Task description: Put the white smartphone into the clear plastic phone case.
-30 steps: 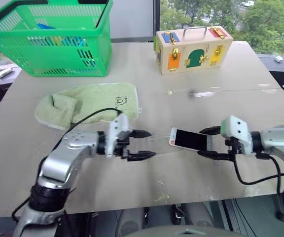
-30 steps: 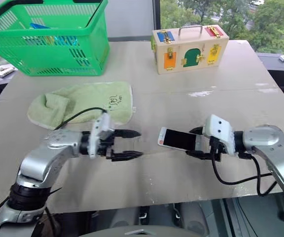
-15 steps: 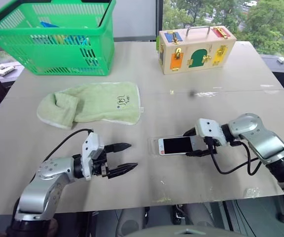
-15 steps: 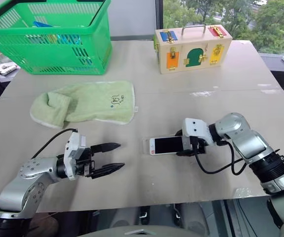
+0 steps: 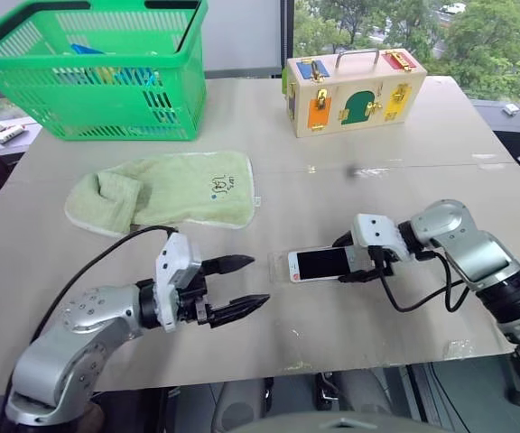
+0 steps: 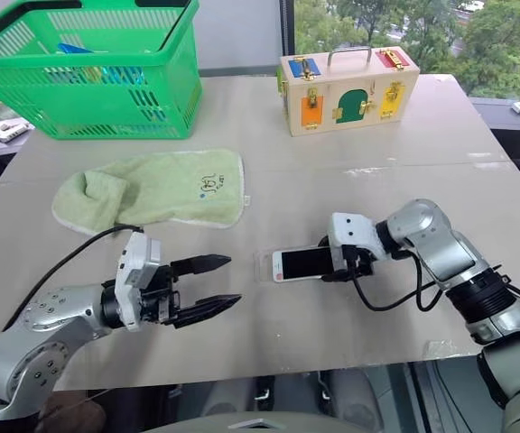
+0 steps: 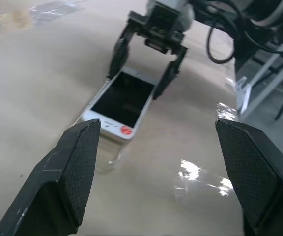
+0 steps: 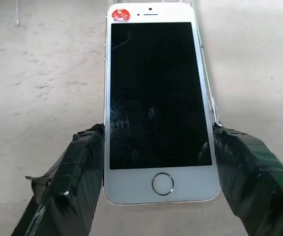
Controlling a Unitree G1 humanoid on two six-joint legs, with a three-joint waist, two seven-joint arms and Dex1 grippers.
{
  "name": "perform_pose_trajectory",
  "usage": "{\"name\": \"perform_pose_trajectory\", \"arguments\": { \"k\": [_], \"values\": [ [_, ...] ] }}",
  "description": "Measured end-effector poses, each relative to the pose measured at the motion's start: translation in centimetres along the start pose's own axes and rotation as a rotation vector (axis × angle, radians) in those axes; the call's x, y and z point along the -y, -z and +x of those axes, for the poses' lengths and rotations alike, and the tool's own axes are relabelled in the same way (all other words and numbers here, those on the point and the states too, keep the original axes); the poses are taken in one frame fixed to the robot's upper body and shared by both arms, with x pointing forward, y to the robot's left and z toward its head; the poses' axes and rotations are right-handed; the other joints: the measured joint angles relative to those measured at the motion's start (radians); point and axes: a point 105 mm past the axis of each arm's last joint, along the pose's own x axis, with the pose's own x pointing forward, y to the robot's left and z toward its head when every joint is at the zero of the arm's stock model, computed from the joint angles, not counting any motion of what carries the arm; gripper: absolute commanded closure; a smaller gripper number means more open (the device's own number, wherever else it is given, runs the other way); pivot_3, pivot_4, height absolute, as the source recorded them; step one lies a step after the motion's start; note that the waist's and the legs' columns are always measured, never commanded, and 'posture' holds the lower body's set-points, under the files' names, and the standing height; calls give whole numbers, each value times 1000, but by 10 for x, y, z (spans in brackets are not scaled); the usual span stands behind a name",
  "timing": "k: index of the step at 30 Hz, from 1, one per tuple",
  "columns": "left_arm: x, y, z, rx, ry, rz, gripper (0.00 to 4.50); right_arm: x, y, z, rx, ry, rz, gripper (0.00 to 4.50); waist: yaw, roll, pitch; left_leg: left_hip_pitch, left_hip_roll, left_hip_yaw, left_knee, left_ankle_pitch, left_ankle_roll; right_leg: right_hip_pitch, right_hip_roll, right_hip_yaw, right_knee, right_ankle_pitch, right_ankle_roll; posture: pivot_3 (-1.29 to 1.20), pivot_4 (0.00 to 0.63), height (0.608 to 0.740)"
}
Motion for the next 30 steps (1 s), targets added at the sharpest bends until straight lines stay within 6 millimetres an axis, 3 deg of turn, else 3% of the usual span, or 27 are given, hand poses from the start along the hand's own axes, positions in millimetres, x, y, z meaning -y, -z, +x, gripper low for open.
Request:
{"name": "perform_pose_trajectory", "arguments": {
  "k": [4, 11, 14, 18, 23, 30],
  "values": [
    [0, -11, -10, -11, -19, 20, 651, 2, -2, 0, -6, -2, 4, 1567, 0, 0, 0, 0, 0, 1, 0, 0, 0, 0, 0, 0, 0, 0, 0, 0, 150, 740],
    [3, -6, -23, -28, -96, -12, 651, 7, -2, 0, -27, 6, -6, 1569, 0, 1, 1, 0, 0, 2, -2, 0, 0, -1, 0, 1, -1, 0, 0, 0, 150, 740],
    [-13, -11, -23, 18, -213, -2, 651, 8, -4, 2, -25, 6, -8, 1570, 2, 1, 0, 1, 0, 1, -1, 0, 0, 0, 0, 1, 0, 0, -1, 0, 150, 740],
    [-51, -25, -18, 113, -360, -30, 651, 8, -6, 3, -14, 4, 4, 1570, 4, 1, 0, 1, -1, 0, -1, 0, 0, 1, 4, 0, 0, 0, -1, 0, 150, 740],
    [-80, -3, -17, 74, -494, -160, 651, 10, -13, 3, 13, 27, 24, 1602, -10, 0, 1, 0, 0, 4, -3, 0, 0, -2, 3, 4, -1, 4, 0, 0, 150, 740],
    [-81, 19, -25, 48, -513, -207, 651, 10, -13, 3, 14, 50, 40, 1743, -14, 0, 1, 0, 0, 5, -4, 0, -1, -3, 1, 4, -1, 3, 1, 0, 150, 740]
  ]
}}
